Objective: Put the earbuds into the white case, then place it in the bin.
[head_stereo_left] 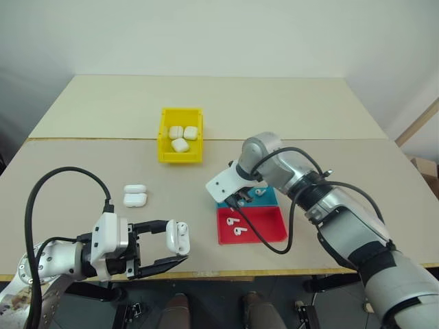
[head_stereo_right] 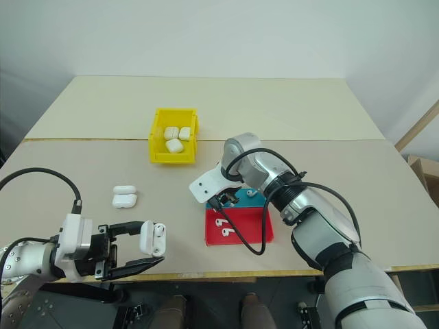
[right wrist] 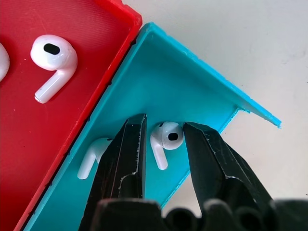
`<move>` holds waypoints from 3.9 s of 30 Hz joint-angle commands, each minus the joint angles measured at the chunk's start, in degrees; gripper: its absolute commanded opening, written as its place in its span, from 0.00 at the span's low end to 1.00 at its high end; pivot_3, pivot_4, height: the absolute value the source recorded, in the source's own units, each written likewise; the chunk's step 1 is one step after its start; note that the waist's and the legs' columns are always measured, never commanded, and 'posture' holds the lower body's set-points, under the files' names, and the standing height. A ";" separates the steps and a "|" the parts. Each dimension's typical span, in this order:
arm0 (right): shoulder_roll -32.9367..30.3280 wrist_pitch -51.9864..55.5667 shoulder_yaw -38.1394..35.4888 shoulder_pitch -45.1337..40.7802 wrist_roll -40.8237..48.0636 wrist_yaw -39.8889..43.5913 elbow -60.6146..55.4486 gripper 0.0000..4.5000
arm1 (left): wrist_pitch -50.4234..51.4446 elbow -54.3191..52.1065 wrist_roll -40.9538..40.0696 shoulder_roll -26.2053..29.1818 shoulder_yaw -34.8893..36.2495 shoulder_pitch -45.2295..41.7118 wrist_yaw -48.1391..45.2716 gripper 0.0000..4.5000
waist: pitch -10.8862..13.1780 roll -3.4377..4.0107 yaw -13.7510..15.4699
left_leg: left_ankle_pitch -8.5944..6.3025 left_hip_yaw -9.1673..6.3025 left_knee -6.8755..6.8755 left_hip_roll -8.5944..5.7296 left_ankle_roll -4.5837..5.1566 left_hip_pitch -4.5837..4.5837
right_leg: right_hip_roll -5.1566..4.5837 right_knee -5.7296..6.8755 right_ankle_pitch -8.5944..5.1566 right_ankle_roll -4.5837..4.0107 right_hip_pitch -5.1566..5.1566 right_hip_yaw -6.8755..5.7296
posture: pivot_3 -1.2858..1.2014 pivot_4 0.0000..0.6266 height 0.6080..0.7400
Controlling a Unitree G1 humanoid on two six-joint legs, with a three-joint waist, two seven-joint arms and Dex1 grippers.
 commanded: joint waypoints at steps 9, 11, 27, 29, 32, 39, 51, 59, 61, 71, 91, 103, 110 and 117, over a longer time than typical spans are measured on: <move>-0.13 -5.86 -0.37 -2.21 -1.68 -1.45 4.45 0.36 | -0.95 -1.83 -0.02 0.13 -0.23 -0.74 0.32 0.62 | 0.00 0.00 -0.01 | 0.00 0.00 0.00 0.00 0.00 0.05 | 0.00 0.00 0.00 0.00 0.05 0.00 | 0.52 0.24 1.00; 0.09 -6.37 -0.50 -2.37 -1.69 -1.47 5.03 0.36 | -0.93 -1.90 0.02 0.15 -0.22 -0.72 0.38 0.62 | 0.00 0.00 -0.01 | 0.00 0.00 0.00 0.00 0.00 0.08 | 0.00 0.00 0.00 0.00 0.07 0.00 | 0.52 0.24 1.00; -0.09 -11.74 -0.90 -2.06 -1.43 -0.67 5.76 0.36 | -0.99 -2.03 0.15 0.04 -0.44 -0.69 0.57 0.62 | 0.00 0.00 0.00 | 0.00 0.01 -0.01 0.01 0.00 0.13 | 0.00 0.00 0.00 -0.01 0.11 0.00 | 0.52 0.24 1.00; -0.05 -12.38 -0.93 -2.16 -1.51 -0.80 6.11 0.36 | -1.03 -1.92 0.20 0.05 -0.47 -0.76 0.55 0.62 | 0.00 0.00 0.00 | 0.00 0.00 -0.01 0.01 0.00 0.13 | 0.00 0.00 0.00 -0.01 0.11 0.00 | 0.52 0.24 1.00; 0.03 -12.70 -0.81 -2.37 -1.72 -0.61 6.68 0.32 | -1.08 -1.82 0.40 0.09 -0.53 -0.84 0.57 0.62 | 0.00 0.00 0.00 | 0.00 0.00 -0.01 0.01 0.00 0.13 | 0.00 0.00 0.00 -0.01 0.11 0.00 | 0.52 0.24 1.00; 0.37 -13.59 -1.40 -2.26 -1.08 -0.70 6.86 0.18 | -1.09 -2.15 0.49 0.17 -0.15 -0.29 0.46 0.62 | 0.00 0.00 -0.01 | 0.00 0.01 -0.01 0.01 0.00 0.19 | 0.01 0.01 0.01 -0.02 0.15 0.01 | 0.52 0.24 1.00; -0.17 -5.96 -7.92 -2.90 3.78 0.08 2.90 0.18 | -1.58 -1.19 0.74 -0.59 -1.00 -1.79 0.35 0.62 | 0.01 0.01 0.01 | 0.00 0.01 -0.04 0.02 0.00 0.19 | 0.01 0.01 0.01 -0.03 0.13 0.01 | 0.52 0.24 1.00; -5.14 20.59 -26.16 -0.25 16.00 -3.42 -12.93 0.18 | -1.18 0.96 0.18 -1.52 -3.14 -7.14 0.00 0.62 | 0.02 0.02 0.46 | 0.00 0.00 -0.06 0.00 0.00 0.14 | 0.00 0.00 0.01 -0.02 0.12 0.00 | 0.52 0.24 1.00; -5.86 31.56 -32.17 1.51 20.57 -5.51 -19.65 0.18 | -0.79 1.65 -0.09 -1.74 -3.83 -9.08 0.03 0.62 | 0.02 0.02 0.56 | 0.00 -0.02 -0.06 0.00 0.00 0.10 | 0.00 0.00 0.01 -0.02 0.10 0.00 | 0.52 0.24 1.00; 3.21 61.67 -65.72 25.14 55.13 -23.56 -59.74 0.18 | 0.69 5.92 -2.27 -2.77 -6.78 -17.95 -1.29 0.62 | 0.04 0.07 0.14 | -0.01 -0.08 -0.12 -0.03 0.01 -0.05 | 0.00 -0.01 0.00 -0.01 0.03 -0.02 | 0.52 0.24 1.00; -4.78 58.80 -59.50 37.04 89.81 -37.46 -70.63 0.18 | 3.48 7.29 -1.99 -6.73 -15.36 -31.99 -2.05 0.62 | 0.03 0.06 0.06 | 0.00 -0.10 -0.10 -0.02 0.02 0.00 | 0.07 -0.05 -0.01 0.07 0.13 0.03 | 0.52 0.24 1.00; -8.89 54.78 -52.65 38.87 92.36 -38.48 -69.87 0.18 | 3.76 7.76 -2.09 -7.70 -14.77 -32.75 -1.04 0.62 | 0.03 0.06 0.26 | 0.00 -0.12 -0.09 -0.03 0.02 -0.03 | 0.07 -0.08 -0.04 0.12 0.13 0.01 | 0.52 0.24 1.00; -9.75 53.39 -49.82 40.19 92.52 -38.14 -69.44 0.18 | 4.88 6.62 -3.34 -7.74 -14.10 -32.60 -0.02 0.62 | 0.03 0.06 0.24 | 0.00 -0.12 -0.09 -0.03 0.02 -0.03 | 0.07 -0.07 -0.05 0.14 0.13 0.01 | 0.52 0.24 1.00; -9.97 50.80 -47.21 40.87 90.52 -37.60 -69.44 0.18 | 4.64 6.33 -3.17 -7.95 -14.65 -32.34 0.42 0.62 | 0.03 0.05 0.26 | 0.00 -0.12 -0.09 -0.03 0.02 -0.03 | 0.07 -0.08 -0.06 0.16 0.12 0.01 | 0.52 0.24 1.00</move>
